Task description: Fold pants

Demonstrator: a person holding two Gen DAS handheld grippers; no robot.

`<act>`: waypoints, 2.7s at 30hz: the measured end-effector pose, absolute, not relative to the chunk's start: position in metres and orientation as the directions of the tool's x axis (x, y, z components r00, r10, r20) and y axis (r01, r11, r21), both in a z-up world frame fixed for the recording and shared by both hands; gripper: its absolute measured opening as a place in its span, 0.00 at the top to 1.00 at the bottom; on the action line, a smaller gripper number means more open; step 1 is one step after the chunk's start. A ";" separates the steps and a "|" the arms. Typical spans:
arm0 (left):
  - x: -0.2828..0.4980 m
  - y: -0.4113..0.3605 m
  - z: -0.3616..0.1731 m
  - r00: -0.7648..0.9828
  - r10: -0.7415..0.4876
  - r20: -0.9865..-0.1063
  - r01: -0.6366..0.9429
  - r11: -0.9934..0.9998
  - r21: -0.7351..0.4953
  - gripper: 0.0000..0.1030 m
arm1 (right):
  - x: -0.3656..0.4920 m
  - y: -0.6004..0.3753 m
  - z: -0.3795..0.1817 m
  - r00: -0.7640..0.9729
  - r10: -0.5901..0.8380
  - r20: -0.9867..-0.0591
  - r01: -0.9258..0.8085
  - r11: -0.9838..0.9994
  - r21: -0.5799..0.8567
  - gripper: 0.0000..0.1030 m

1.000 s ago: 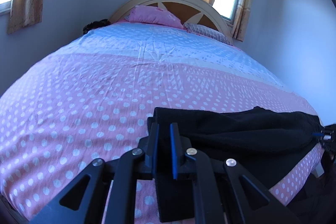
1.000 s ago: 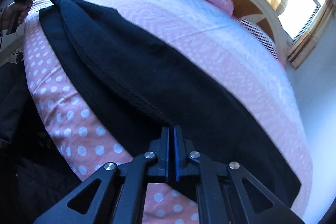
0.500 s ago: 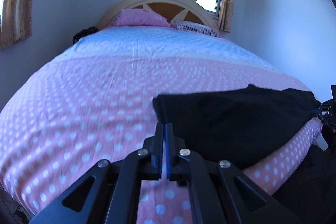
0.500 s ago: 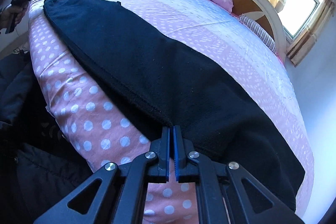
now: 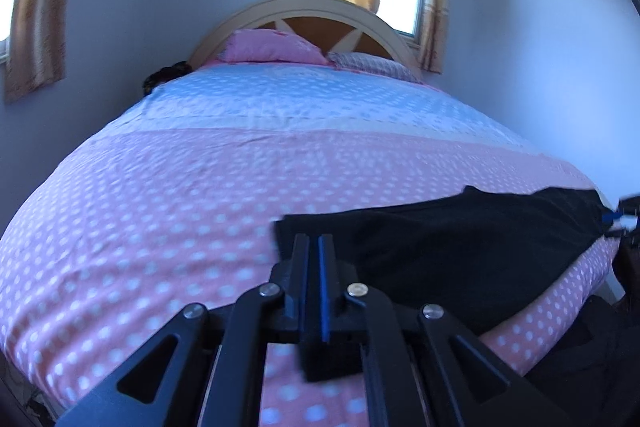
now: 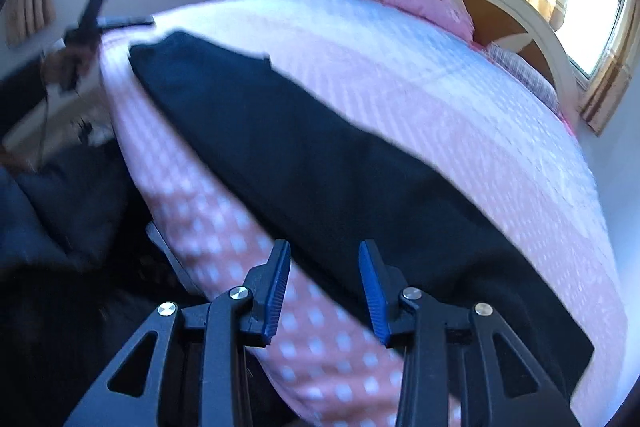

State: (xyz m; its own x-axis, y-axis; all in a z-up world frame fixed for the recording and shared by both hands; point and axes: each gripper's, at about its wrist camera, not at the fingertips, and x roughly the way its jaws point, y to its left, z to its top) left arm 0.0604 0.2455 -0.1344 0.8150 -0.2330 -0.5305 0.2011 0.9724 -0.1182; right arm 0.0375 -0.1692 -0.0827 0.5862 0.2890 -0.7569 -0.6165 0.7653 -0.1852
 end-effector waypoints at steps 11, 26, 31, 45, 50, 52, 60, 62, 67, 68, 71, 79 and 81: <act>0.073 0.202 -0.161 0.755 -0.218 -0.619 0.264 0.964 -0.019 0.56 | 0.163 -0.052 -0.073 0.506 0.478 -0.718 -0.621 0.779 0.081 0.64; 0.058 0.200 -0.168 0.782 -0.229 -0.580 0.273 0.962 -0.011 0.45 | 0.264 0.021 -0.156 0.281 0.570 -0.772 -0.404 0.800 0.444 0.95; 0.051 0.181 -0.148 0.787 -0.214 -0.579 0.280 0.960 0.026 0.45 | 0.234 -0.011 -0.122 0.354 0.566 -0.745 -0.454 0.800 0.392 0.73; 0.035 0.011 -0.124 0.614 -0.524 -0.590 0.671 0.740 0.042 0.45 | 0.073 -0.368 -0.063 0.683 0.166 -0.711 0.175 0.908 0.381 0.66; 0.029 -0.052 -0.122 0.515 -0.602 -0.610 0.786 0.616 0.055 0.45 | 0.028 -0.435 -0.075 0.698 0.085 -0.711 0.330 0.843 0.425 0.66; 0.024 -0.069 -0.124 0.488 -0.616 -0.618 0.813 0.579 0.065 0.45 | 0.017 -0.450 -0.083 0.698 0.077 -0.712 0.361 0.820 0.443 0.66; 0.031 -0.119 -0.130 0.422 -0.612 -0.669 0.865 0.492 0.095 0.46 | -0.007 -0.476 -0.114 0.712 0.081 -0.698 0.421 0.746 0.516 0.66; 0.032 -0.122 -0.132 0.422 -0.597 -0.682 0.867 0.485 0.111 0.46 | -0.009 -0.479 -0.119 0.715 0.085 -0.694 0.419 0.743 0.522 0.66; 0.039 -0.133 -0.139 0.398 -0.578 -0.712 0.872 0.479 0.099 0.62 | -0.009 -0.484 -0.127 0.720 0.091 -0.687 0.415 0.738 0.533 0.66; 0.040 -0.135 -0.140 0.390 -0.578 -0.717 0.876 0.473 0.095 0.72 | -0.009 -0.485 -0.128 0.723 0.091 -0.685 0.414 0.736 0.535 0.66; 0.039 -0.136 -0.139 0.373 -0.588 -0.718 0.885 0.458 0.084 0.90 | -0.013 -0.490 -0.129 0.736 0.088 -0.671 0.413 0.727 0.549 0.66; 0.040 -0.137 -0.133 0.369 -0.599 -0.710 0.880 0.471 0.060 0.94 | -0.017 -0.502 -0.135 0.752 0.084 -0.654 0.434 0.683 0.587 0.66; 0.041 -0.138 -0.133 0.373 -0.603 -0.706 0.876 0.480 0.052 0.94 | -0.022 -0.508 -0.139 0.762 0.077 -0.643 0.451 0.650 0.612 0.66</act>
State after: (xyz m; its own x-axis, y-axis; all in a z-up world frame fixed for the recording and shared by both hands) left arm 0.0412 -0.1382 -0.1327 0.3726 -0.6028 -0.7056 0.8755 0.4803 0.0521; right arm -0.0215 -0.5083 -0.1390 0.7617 0.0766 -0.6434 0.4512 0.6500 0.6115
